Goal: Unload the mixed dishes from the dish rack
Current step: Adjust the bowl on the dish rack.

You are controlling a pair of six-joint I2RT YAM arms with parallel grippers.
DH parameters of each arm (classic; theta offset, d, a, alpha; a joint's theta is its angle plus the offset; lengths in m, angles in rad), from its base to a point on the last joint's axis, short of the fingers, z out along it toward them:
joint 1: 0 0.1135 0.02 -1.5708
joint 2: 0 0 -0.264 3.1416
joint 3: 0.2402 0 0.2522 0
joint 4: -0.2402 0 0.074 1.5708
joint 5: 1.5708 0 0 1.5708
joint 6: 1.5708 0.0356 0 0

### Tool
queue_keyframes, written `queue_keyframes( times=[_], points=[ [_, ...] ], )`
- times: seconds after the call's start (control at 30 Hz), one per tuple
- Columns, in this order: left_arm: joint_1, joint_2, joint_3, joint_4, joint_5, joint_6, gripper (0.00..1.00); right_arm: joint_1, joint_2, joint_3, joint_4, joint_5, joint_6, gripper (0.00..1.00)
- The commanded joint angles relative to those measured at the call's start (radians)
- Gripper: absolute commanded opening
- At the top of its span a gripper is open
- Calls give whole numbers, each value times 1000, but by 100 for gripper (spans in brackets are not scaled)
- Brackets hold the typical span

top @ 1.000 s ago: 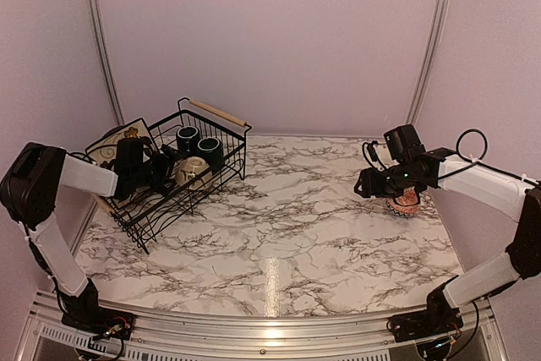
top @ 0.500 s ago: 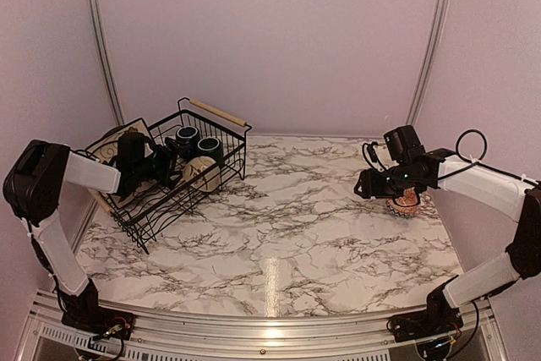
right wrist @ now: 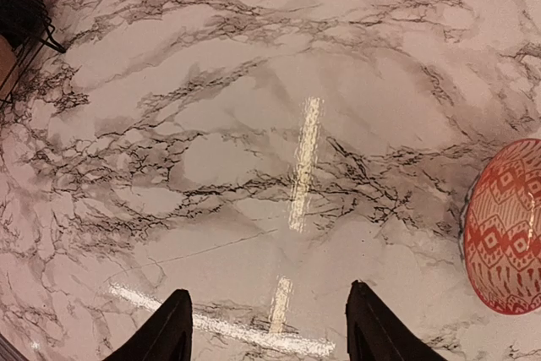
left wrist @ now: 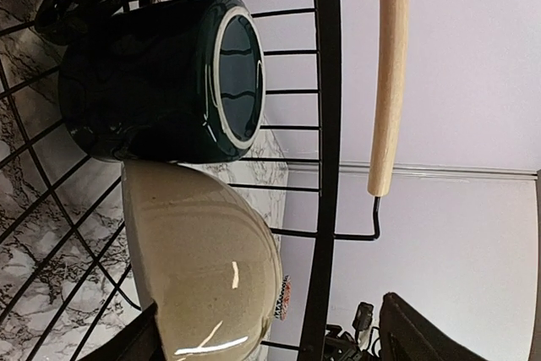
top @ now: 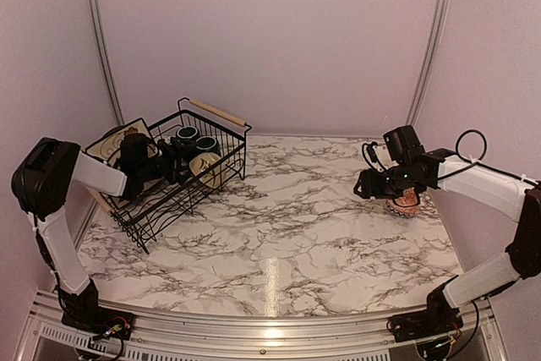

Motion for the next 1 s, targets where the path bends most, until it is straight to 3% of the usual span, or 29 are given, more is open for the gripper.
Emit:
queue_keyframes(
  times=[0.0, 0.33, 0.57, 0.97],
  points=[
    [-14, 52, 48, 26, 53, -31, 82, 13, -11, -2, 20, 1, 12, 59],
    [-30, 131, 72, 158, 66, -138, 59, 15, -19, 0, 12, 6, 12, 59],
    [-36, 174, 63, 347, 52, -241, 43, 15, -13, 5, 14, -1, 12, 59],
    [-36, 169, 110, 134, -1, -157, 22, 18, -8, 19, 9, -2, 11, 59]
  ],
)
